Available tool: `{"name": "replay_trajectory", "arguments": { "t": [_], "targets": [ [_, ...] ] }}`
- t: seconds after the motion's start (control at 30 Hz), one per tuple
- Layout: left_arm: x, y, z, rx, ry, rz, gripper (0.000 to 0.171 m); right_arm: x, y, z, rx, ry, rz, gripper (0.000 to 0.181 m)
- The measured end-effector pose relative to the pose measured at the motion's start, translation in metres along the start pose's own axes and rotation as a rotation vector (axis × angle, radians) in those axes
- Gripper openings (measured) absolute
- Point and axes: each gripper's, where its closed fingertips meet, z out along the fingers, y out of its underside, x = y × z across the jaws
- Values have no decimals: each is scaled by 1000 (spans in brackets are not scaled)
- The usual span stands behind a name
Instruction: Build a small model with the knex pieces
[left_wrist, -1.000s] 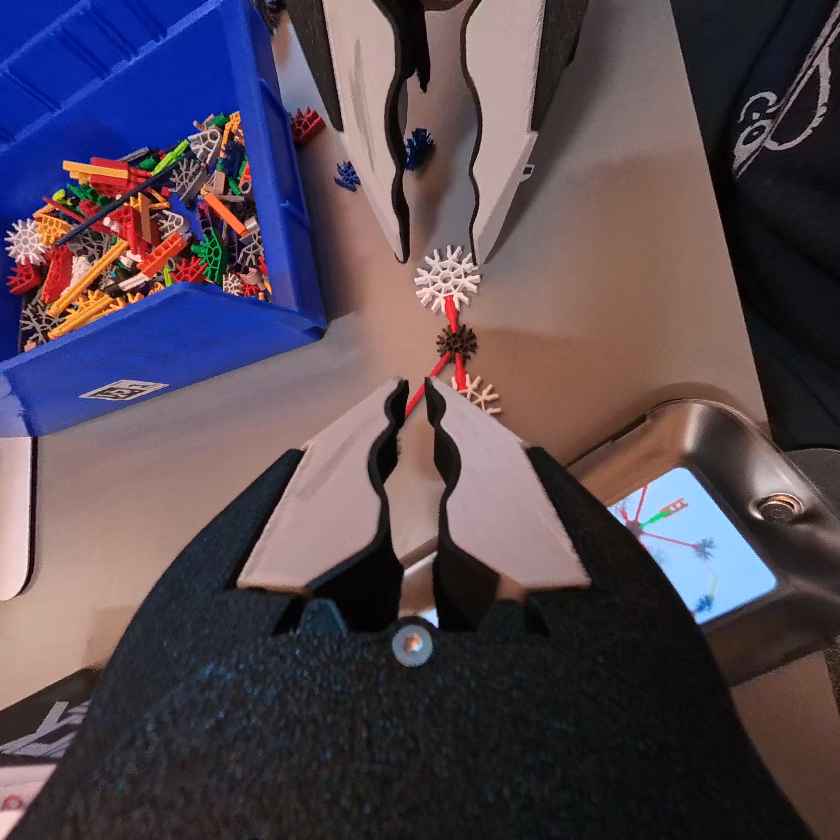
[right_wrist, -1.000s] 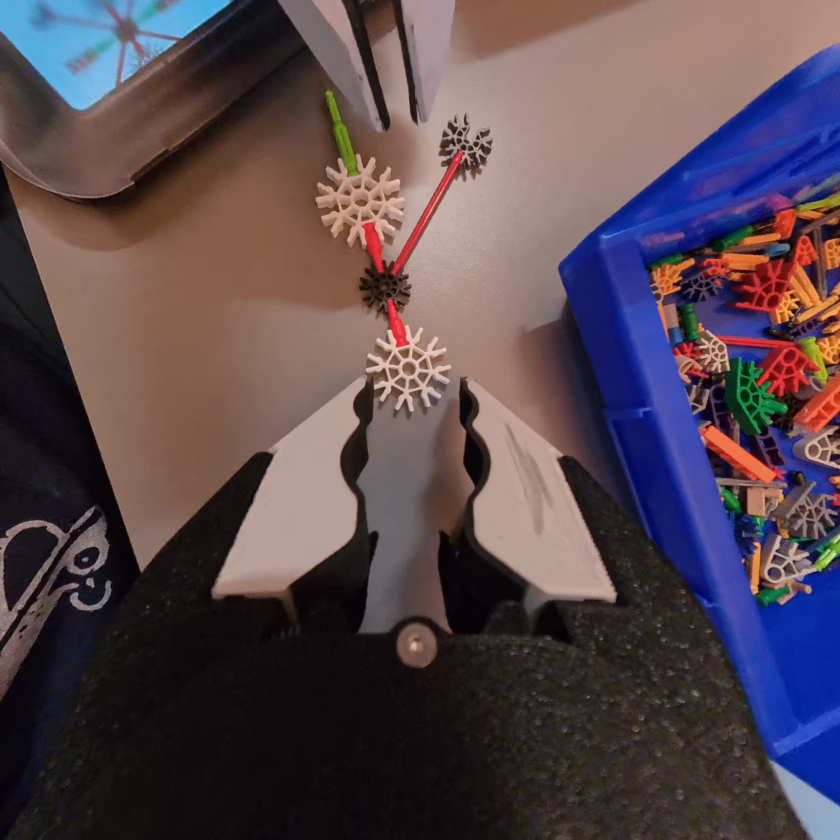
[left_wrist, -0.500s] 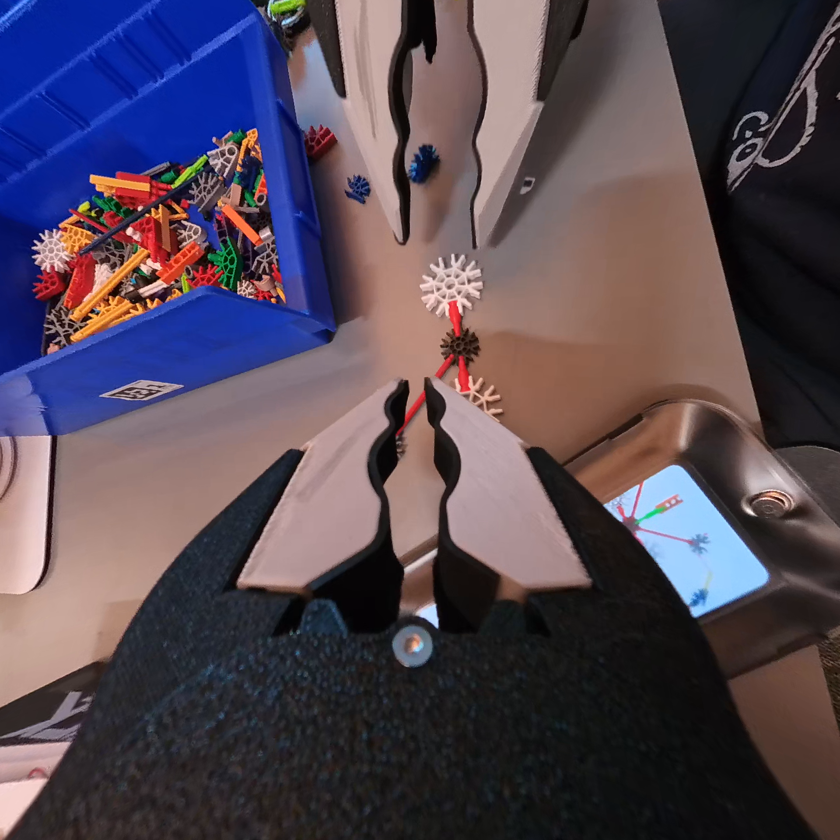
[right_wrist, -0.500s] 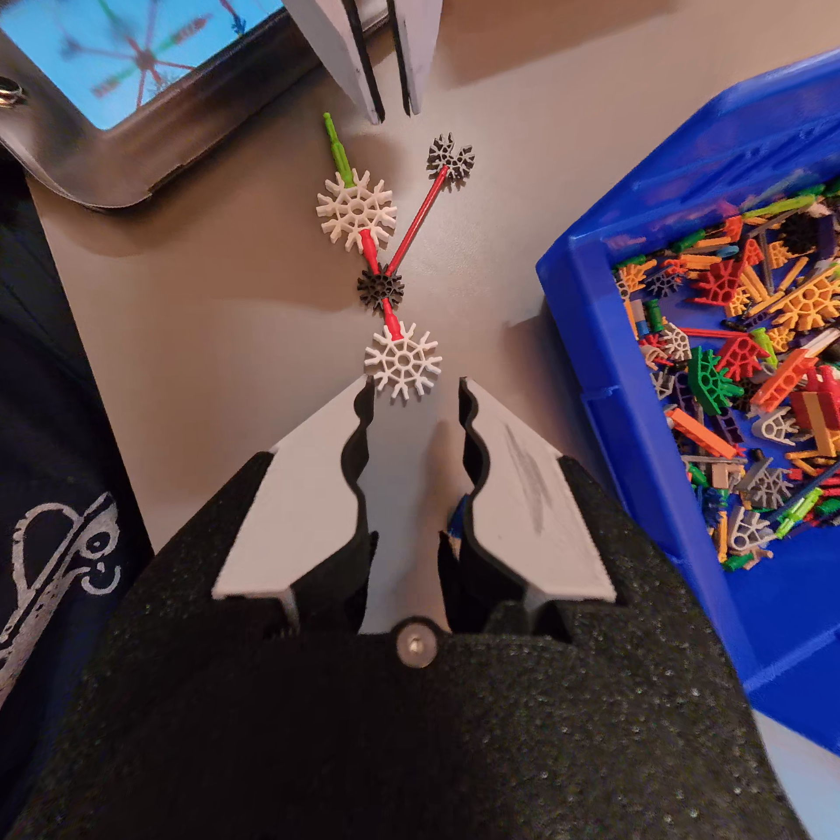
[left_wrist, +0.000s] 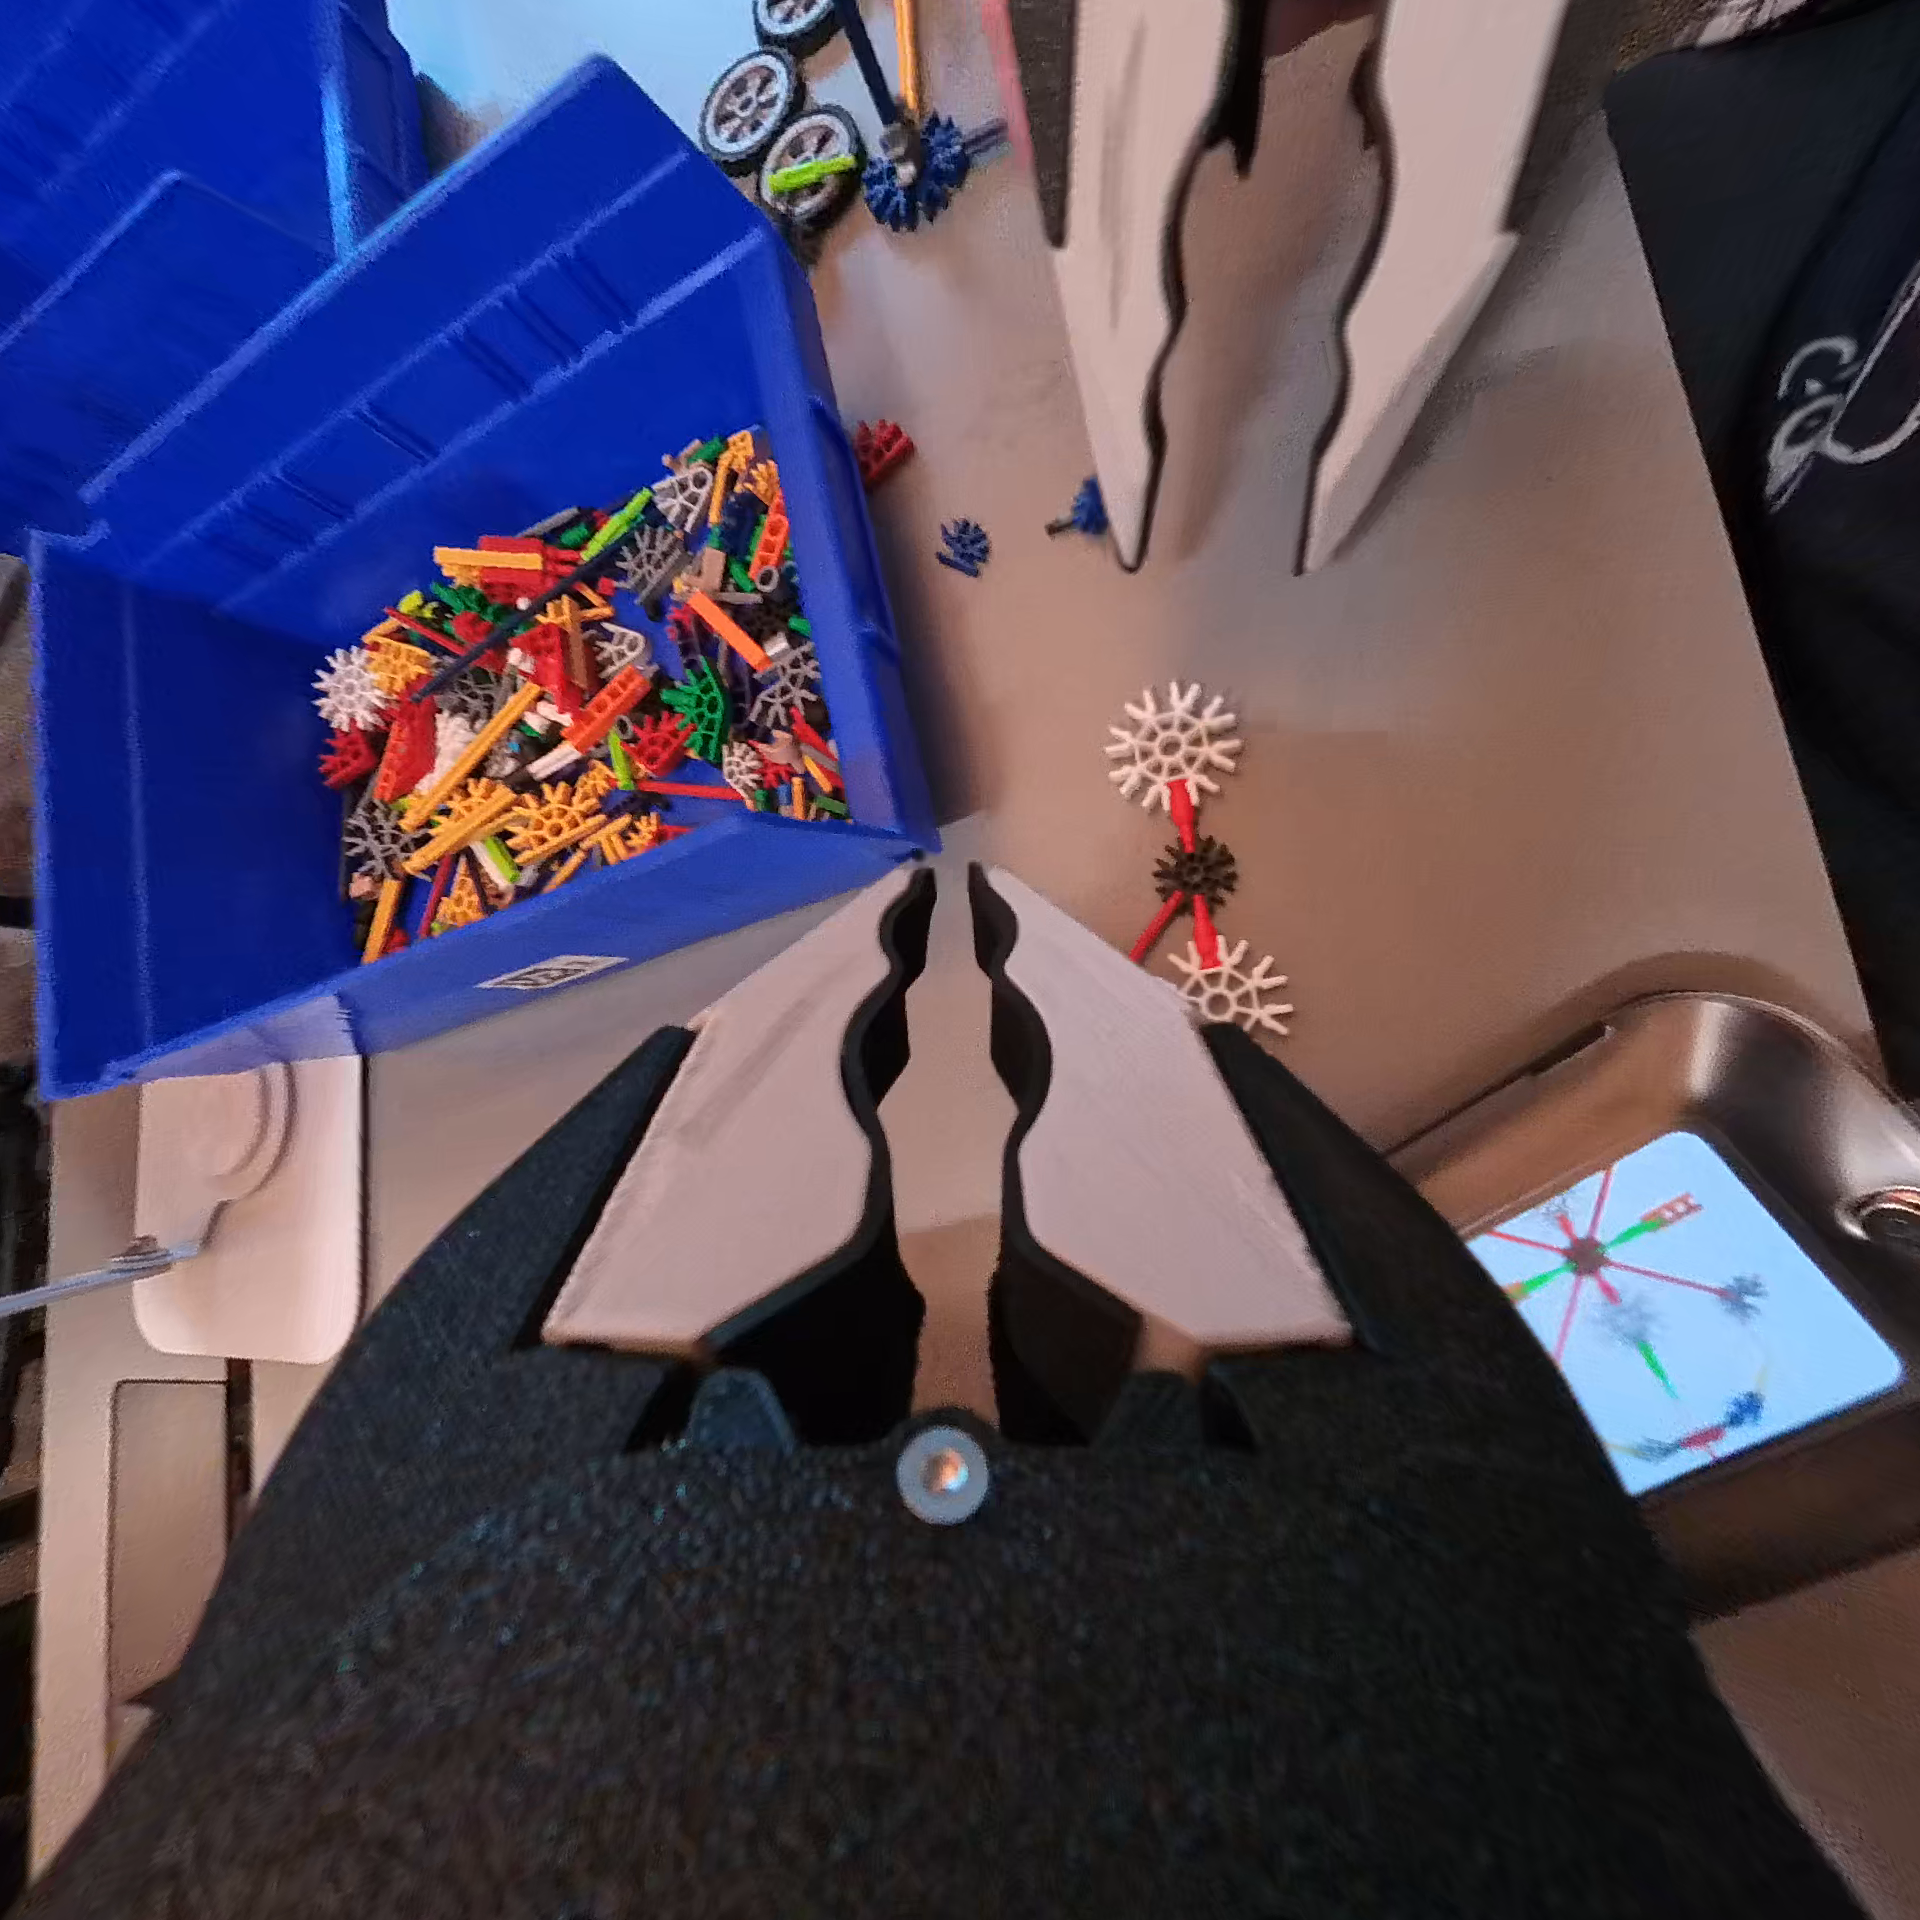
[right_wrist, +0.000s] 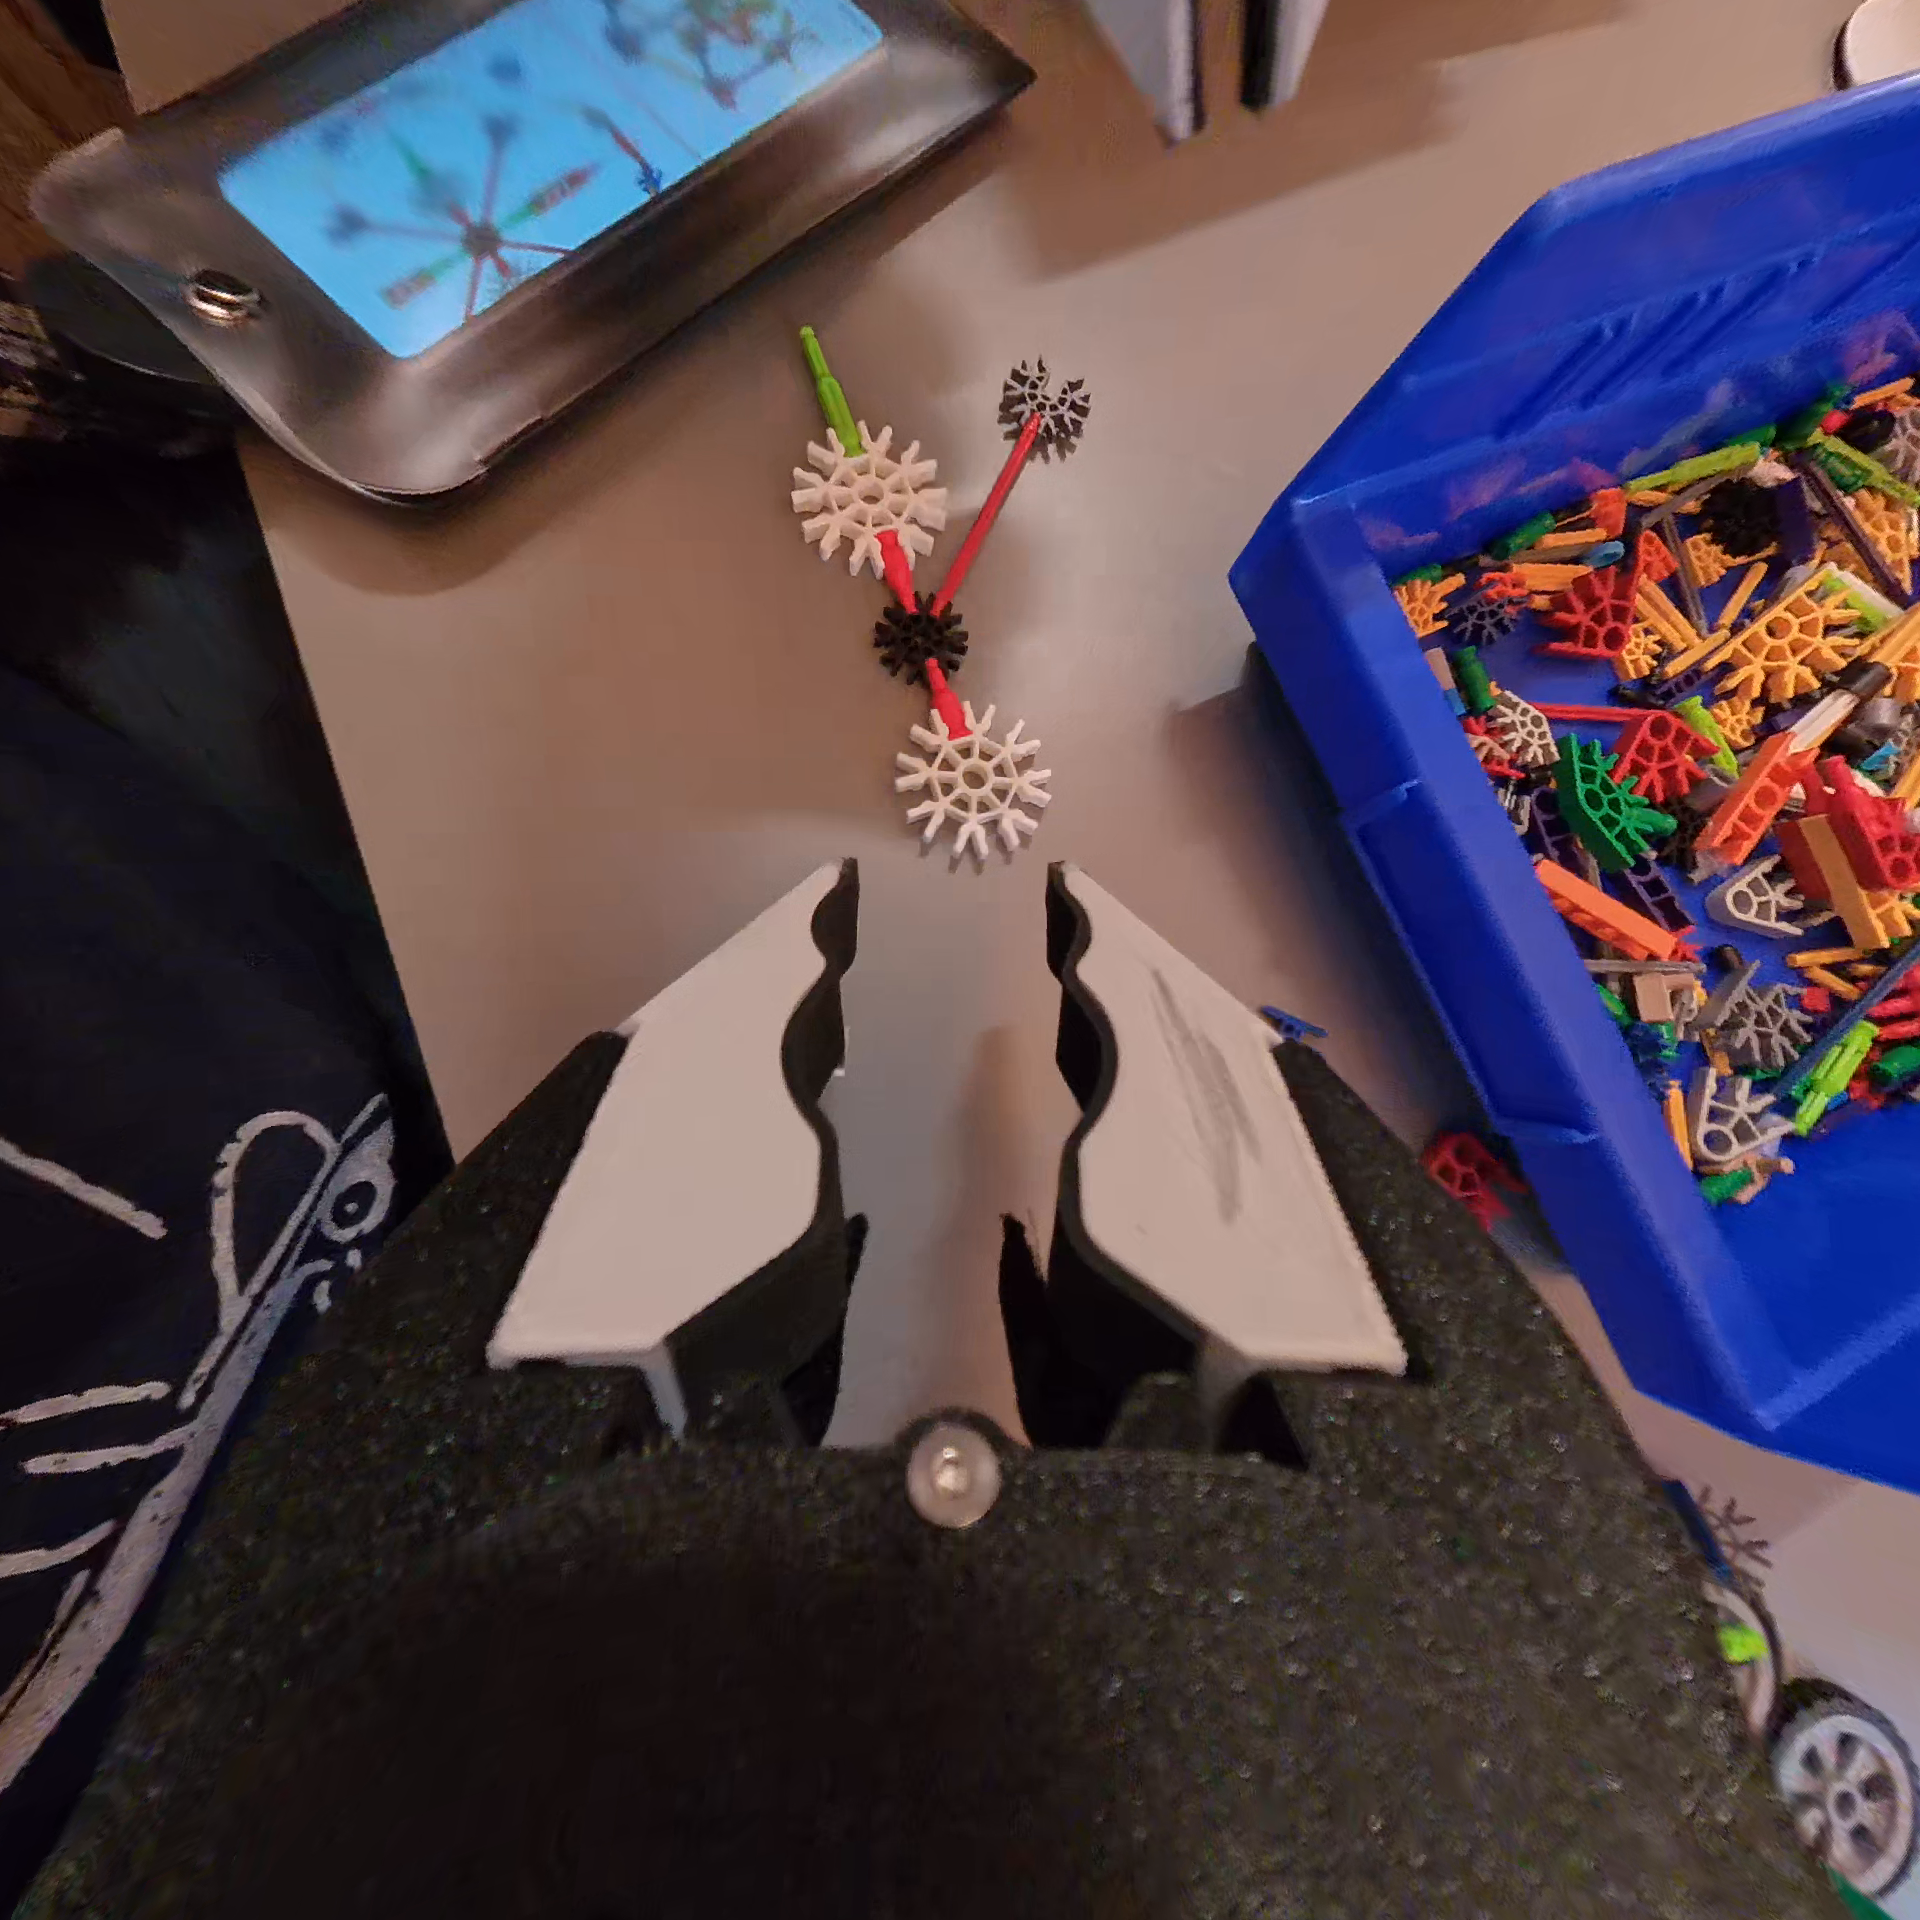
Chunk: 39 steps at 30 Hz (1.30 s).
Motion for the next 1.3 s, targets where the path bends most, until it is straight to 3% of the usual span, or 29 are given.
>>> {"name": "replay_trajectory", "arguments": {
  "t": [0.3,1.3],
  "targets": [
    [-15,-13,-2,0,-21,25,7,-11,9,-1,60,-16,29,36],
    [-14,-9,0,-4,-20,35,7,-9,11,2,94,1,35,36]
  ]
}}
